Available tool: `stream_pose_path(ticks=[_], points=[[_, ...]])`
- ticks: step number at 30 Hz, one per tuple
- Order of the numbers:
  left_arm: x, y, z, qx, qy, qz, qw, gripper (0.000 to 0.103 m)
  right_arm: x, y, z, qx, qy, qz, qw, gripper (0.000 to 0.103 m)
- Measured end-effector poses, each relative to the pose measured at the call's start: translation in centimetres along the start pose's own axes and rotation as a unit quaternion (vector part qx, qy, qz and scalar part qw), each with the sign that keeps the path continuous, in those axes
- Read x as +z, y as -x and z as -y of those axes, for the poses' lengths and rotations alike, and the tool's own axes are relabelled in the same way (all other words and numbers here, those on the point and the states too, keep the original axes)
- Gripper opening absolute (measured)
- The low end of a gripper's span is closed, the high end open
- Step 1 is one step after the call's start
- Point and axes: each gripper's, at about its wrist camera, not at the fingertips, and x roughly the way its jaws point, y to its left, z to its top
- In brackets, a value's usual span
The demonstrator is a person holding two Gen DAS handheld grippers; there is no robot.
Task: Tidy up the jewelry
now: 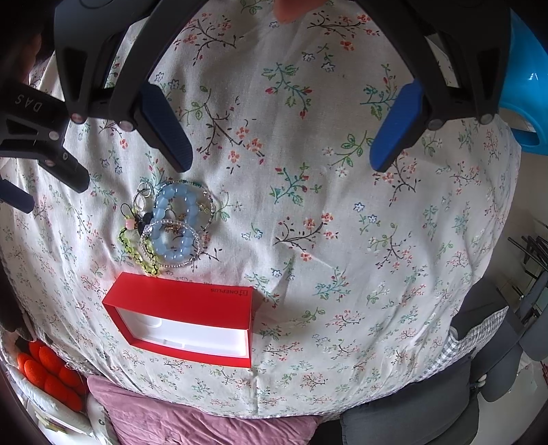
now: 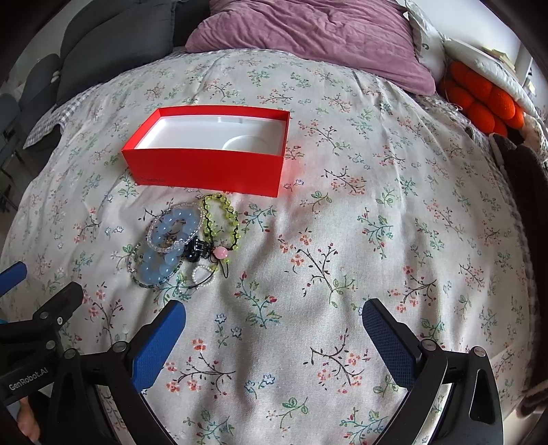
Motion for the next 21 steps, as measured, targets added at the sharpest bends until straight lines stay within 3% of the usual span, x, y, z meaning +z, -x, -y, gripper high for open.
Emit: stream_pose_path(ticks=[21], points=[[0.19, -0.71, -0.34, -0.039, 0.018, -0.019, 0.9989, 0.103, 0.14, 0.44, 0.03, -0.008, 0.002, 0.005, 1.0, 0.103]])
